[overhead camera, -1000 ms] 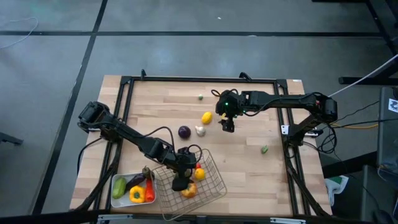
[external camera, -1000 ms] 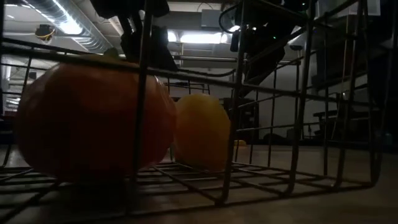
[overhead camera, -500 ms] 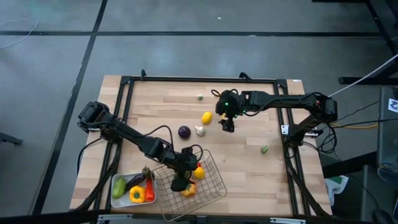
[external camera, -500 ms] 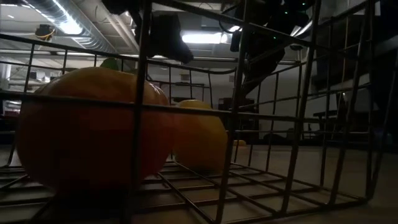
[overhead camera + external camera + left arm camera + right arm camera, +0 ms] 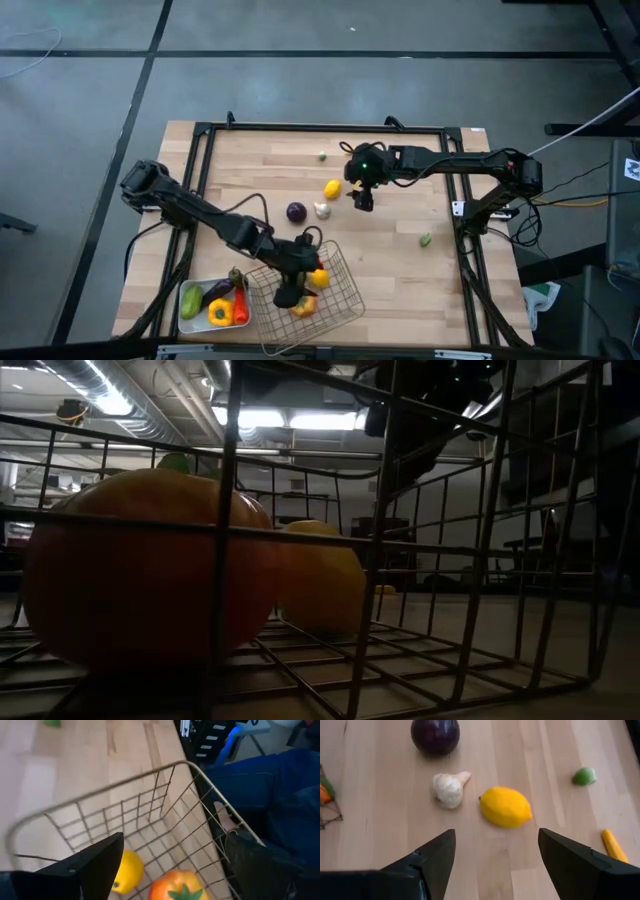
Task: Sort produce into baskets
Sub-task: Put the yellow lemon into the wire basket
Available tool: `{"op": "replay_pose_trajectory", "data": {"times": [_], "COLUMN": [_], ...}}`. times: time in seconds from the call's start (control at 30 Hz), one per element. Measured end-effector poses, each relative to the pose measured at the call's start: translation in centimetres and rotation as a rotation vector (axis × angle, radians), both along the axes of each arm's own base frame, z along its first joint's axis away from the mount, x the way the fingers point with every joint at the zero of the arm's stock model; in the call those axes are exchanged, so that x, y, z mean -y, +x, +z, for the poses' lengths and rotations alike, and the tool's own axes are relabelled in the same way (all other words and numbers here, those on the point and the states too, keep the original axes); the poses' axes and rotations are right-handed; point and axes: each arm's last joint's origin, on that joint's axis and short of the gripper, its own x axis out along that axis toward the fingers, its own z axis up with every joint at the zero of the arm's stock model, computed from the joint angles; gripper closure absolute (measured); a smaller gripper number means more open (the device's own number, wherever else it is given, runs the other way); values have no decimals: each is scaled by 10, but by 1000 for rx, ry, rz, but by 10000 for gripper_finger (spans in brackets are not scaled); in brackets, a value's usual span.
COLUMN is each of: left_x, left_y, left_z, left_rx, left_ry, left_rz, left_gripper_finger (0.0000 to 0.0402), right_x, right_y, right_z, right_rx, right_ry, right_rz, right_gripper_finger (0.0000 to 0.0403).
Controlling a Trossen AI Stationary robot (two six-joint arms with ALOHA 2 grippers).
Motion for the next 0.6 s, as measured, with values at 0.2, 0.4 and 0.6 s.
{"op": "replay_pose_trajectory", "data": {"times": [0.2,0.4,0.6], "left_x": [-33,-75,-105], "left_y": [-21,-40,-45], "left_z": [25,37,31], "left_rx": [-46,-52,-64], "left_ry": [85,154,190], "left_rz": [33,142,206], "left_gripper_finger": [57,57,57], "right_x": [1,1,1], "right_y": [6,6,9], "right_z": [5,5,4], "right_rx": [72,77,66], "right_ry": [-23,-68,-206], "right_rz": [-5,64,273], "right_gripper_finger": [120,120,120]}}
